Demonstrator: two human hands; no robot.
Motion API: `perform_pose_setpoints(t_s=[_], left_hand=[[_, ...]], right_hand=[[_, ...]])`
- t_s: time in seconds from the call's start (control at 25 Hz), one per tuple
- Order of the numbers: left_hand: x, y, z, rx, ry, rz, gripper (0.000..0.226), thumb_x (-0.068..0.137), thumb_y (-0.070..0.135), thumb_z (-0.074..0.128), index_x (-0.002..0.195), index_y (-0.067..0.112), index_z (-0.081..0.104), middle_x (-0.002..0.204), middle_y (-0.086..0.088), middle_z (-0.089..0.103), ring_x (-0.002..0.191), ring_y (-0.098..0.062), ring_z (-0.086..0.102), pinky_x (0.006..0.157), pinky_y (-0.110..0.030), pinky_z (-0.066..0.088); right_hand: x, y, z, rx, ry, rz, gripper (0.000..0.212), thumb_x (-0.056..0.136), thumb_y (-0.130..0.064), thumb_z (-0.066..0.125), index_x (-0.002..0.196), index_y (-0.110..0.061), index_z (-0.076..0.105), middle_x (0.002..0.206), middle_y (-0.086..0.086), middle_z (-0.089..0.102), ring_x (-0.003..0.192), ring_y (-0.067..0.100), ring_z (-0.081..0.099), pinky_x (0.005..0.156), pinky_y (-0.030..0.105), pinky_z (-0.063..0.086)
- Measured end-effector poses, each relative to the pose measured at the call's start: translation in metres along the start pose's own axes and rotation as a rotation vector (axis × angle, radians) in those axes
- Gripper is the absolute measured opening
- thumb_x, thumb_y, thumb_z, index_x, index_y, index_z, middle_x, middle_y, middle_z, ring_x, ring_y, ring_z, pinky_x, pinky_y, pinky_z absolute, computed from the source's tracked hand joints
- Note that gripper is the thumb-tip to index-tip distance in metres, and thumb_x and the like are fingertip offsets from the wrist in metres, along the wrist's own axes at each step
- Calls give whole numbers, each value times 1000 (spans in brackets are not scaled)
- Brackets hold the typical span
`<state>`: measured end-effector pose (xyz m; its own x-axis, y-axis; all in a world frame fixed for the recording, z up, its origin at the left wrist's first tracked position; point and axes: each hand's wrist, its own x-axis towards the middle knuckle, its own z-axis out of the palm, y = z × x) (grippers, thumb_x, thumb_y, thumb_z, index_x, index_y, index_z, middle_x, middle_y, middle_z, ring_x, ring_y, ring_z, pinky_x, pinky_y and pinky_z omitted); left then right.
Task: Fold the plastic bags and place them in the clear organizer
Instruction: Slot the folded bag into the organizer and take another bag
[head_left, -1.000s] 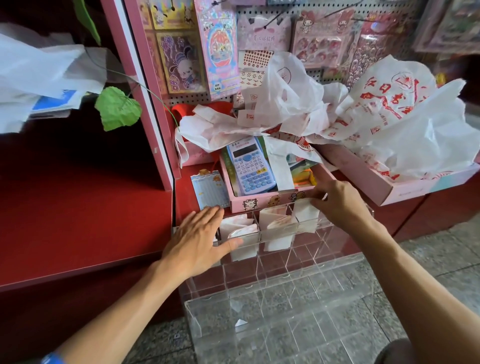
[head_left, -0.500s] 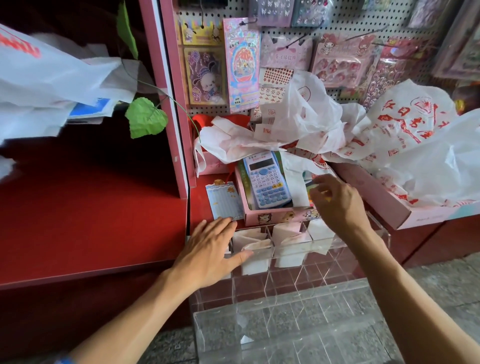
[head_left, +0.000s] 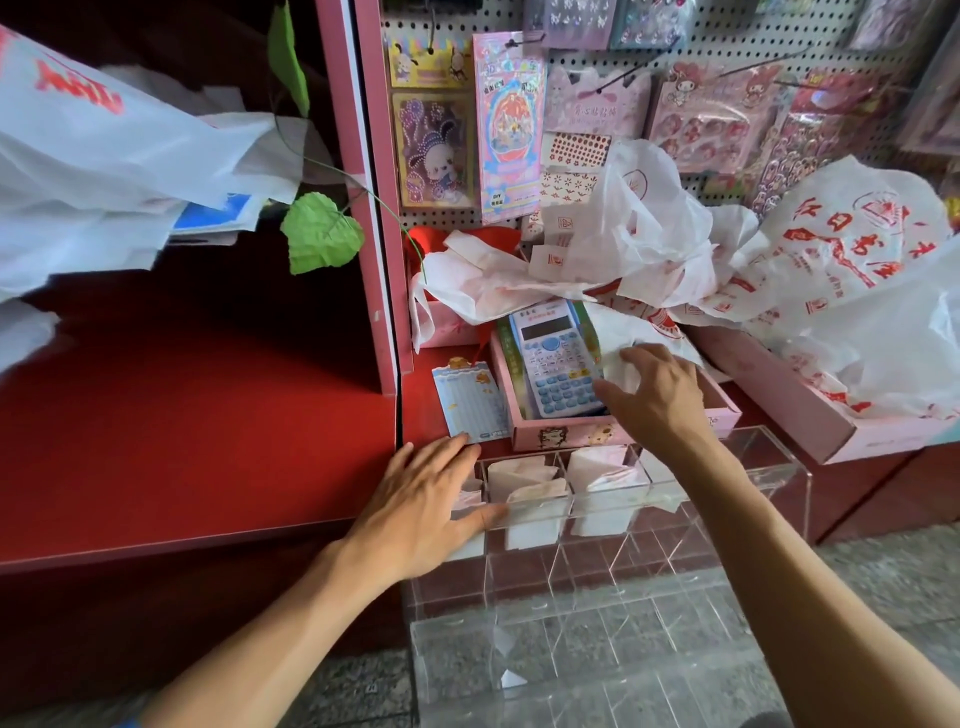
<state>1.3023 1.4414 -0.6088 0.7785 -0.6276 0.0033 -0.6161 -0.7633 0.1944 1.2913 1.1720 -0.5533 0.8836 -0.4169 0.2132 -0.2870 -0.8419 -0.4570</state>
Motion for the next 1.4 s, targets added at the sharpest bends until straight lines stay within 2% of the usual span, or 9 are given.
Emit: perform_pose_setpoints(t_s=[0.24, 0.4, 0.56, 0.64, 0.84, 1.04, 1.2, 1.32, 1.4], left_hand=[[0, -7, 4, -108, 69, 51, 100, 80, 84, 14, 155, 18, 24, 162, 0, 24, 149, -13, 19, 123, -43, 16], [2, -3, -1, -362, 255, 52, 81, 90, 73, 31, 145, 15, 46, 148, -1, 49, 137, -14, 43, 115, -36, 32], [8, 9, -16, -940, 353, -143, 38, 95, 56, 50, 109, 26, 69, 106, 19, 70, 100, 10, 61, 97, -36, 51], [9, 18, -31, -1232, 345, -284, 48, 96, 57, 46, 98, 17, 72, 91, 9, 74, 91, -8, 68, 85, -35, 51], [-7, 7, -68, -1942, -132, -316, 77, 90, 71, 32, 110, 10, 75, 106, -20, 72, 96, -29, 71, 75, -33, 57], [-19, -21, -73, -1443, -45, -322, 25, 84, 2, 60, 106, 2, 71, 101, -22, 72, 86, -30, 72, 71, -31, 59], [-37, -51, -77, -909, -48, -299, 35, 60, 12, 56, 92, 10, 70, 80, -5, 68, 77, -21, 63, 68, -33, 46], [-55, -62, -86, -548, -46, -190, 15, 62, 29, 48, 58, 15, 51, 56, 10, 44, 54, -6, 44, 52, -29, 35], [-68, -64, -91, -492, -74, -97, 24, 67, 25, 50, 51, 15, 34, 51, 9, 34, 47, -5, 37, 49, -29, 27]], right_hand=[[-26, -35, -22, 131, 247, -308, 50, 78, -41, 56, 116, -12, 70, 124, 5, 65, 116, 29, 48, 93, 43, 42], [-45, -52, -28, 159, 223, -484, 36, 80, -37, 61, 105, -14, 75, 113, -1, 71, 111, 23, 54, 86, 31, 39], [-69, -74, -36, 330, -72, -547, 38, 80, -39, 64, 108, -16, 75, 117, -6, 69, 110, 9, 58, 94, 25, 43], [-83, -87, -38, 527, -315, -490, 41, 79, -38, 69, 114, -18, 73, 121, -9, 66, 112, 3, 59, 100, 23, 44], [-114, -110, -20, 990, -857, -212, 51, 77, -18, 74, 126, -15, 62, 119, 3, 69, 115, 14, 63, 107, 40, 46], [-123, -119, -12, 772, -1091, -276, 41, 86, -18, 73, 126, -20, 64, 98, -5, 73, 89, 16, 68, 91, 43, 56], [-110, -124, -14, 794, -720, -330, 23, 92, -9, 66, 113, -15, 68, 100, 5, 72, 77, 19, 71, 61, 31, 57], [-95, -118, -2, 487, -322, -536, 37, 88, -19, 68, 125, -21, 62, 110, -4, 70, 94, 13, 68, 80, 40, 58], [-94, -121, 10, 270, -326, -711, 59, 86, -29, 70, 141, -23, 49, 136, -2, 59, 123, 18, 54, 102, 42, 48]])
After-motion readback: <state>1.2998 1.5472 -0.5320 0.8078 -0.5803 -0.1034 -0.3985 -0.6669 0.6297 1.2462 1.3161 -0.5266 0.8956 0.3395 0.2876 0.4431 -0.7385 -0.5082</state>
